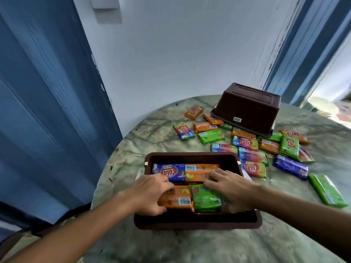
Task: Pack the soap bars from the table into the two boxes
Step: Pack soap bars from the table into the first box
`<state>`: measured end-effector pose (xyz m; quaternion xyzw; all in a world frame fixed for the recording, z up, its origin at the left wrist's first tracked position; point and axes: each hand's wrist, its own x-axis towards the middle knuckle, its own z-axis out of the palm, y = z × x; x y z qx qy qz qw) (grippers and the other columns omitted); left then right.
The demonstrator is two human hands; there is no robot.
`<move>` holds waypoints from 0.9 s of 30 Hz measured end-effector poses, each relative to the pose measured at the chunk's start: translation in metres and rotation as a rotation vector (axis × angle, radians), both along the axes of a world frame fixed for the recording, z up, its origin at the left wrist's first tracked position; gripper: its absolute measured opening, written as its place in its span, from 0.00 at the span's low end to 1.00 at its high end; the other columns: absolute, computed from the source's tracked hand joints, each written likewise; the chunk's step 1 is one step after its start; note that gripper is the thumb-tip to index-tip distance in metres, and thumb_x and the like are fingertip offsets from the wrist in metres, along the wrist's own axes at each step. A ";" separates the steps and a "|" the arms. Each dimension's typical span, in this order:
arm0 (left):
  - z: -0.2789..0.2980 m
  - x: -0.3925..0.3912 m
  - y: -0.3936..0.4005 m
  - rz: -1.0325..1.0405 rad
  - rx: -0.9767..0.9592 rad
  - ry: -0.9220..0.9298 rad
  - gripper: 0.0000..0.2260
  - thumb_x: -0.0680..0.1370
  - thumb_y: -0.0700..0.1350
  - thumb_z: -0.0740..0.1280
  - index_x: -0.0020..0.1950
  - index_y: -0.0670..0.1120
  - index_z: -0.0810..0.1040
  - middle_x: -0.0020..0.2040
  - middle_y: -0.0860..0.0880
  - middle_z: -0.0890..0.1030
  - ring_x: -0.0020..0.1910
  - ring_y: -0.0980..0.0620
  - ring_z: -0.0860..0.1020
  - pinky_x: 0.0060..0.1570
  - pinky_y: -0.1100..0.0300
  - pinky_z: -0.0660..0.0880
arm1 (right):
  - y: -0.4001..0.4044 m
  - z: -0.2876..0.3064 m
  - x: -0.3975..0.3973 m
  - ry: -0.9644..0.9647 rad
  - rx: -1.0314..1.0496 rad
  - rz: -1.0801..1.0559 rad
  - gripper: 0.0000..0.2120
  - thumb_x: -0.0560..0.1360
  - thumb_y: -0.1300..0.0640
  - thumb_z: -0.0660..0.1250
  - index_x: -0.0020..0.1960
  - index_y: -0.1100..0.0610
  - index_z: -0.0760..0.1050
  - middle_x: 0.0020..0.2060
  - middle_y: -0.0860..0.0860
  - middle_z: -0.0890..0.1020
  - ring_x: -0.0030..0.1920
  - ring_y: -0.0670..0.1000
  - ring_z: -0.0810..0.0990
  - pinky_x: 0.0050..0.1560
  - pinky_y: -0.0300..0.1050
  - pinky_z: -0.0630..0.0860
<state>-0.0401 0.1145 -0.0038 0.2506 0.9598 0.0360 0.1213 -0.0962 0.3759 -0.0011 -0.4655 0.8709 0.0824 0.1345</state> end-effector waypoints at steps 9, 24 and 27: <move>-0.019 0.007 0.011 0.140 -0.089 0.145 0.23 0.72 0.52 0.70 0.66 0.49 0.75 0.66 0.46 0.67 0.66 0.46 0.65 0.63 0.53 0.68 | -0.006 -0.017 0.009 0.032 -0.072 -0.084 0.27 0.73 0.54 0.66 0.72 0.51 0.67 0.65 0.55 0.66 0.66 0.57 0.64 0.61 0.53 0.72; -0.052 -0.020 0.051 0.072 -0.278 0.082 0.55 0.66 0.70 0.66 0.77 0.42 0.38 0.77 0.41 0.39 0.76 0.39 0.42 0.69 0.31 0.48 | -0.037 -0.050 0.012 0.134 0.119 -0.289 0.59 0.66 0.35 0.70 0.76 0.56 0.32 0.76 0.66 0.43 0.74 0.72 0.45 0.65 0.67 0.64; -0.059 -0.021 0.050 0.075 -0.283 0.150 0.51 0.70 0.68 0.63 0.77 0.40 0.39 0.78 0.40 0.41 0.76 0.39 0.44 0.68 0.32 0.48 | -0.044 -0.056 0.010 0.141 0.100 -0.317 0.57 0.68 0.34 0.68 0.77 0.57 0.33 0.76 0.66 0.45 0.74 0.72 0.46 0.65 0.65 0.64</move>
